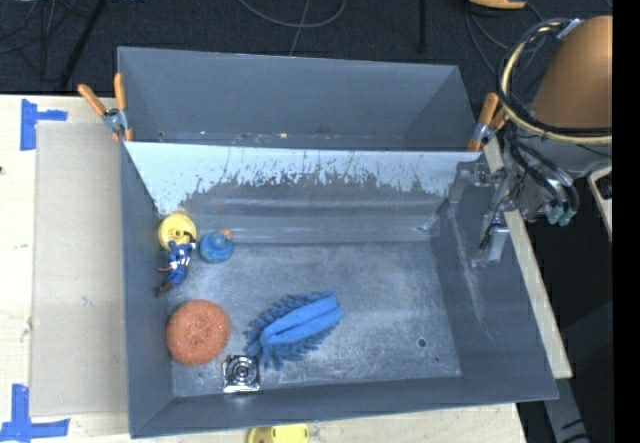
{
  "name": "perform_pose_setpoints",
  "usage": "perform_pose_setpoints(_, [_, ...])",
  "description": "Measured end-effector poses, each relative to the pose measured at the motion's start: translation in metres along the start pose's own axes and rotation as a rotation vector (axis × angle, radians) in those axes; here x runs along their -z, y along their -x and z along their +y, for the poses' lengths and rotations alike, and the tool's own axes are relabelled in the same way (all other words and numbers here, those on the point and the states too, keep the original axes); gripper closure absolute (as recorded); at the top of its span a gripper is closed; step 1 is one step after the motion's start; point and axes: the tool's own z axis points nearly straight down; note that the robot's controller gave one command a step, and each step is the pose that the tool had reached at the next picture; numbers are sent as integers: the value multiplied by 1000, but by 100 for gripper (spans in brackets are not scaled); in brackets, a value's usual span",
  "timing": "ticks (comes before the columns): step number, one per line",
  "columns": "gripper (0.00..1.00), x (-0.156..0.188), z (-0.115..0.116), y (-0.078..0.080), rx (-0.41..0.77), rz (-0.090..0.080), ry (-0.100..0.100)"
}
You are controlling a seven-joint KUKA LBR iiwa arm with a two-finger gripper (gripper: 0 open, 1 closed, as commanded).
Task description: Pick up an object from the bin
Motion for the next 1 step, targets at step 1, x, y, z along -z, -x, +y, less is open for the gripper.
perform_pose_setpoints(1, [0,5,1,1,3,-8,-1])
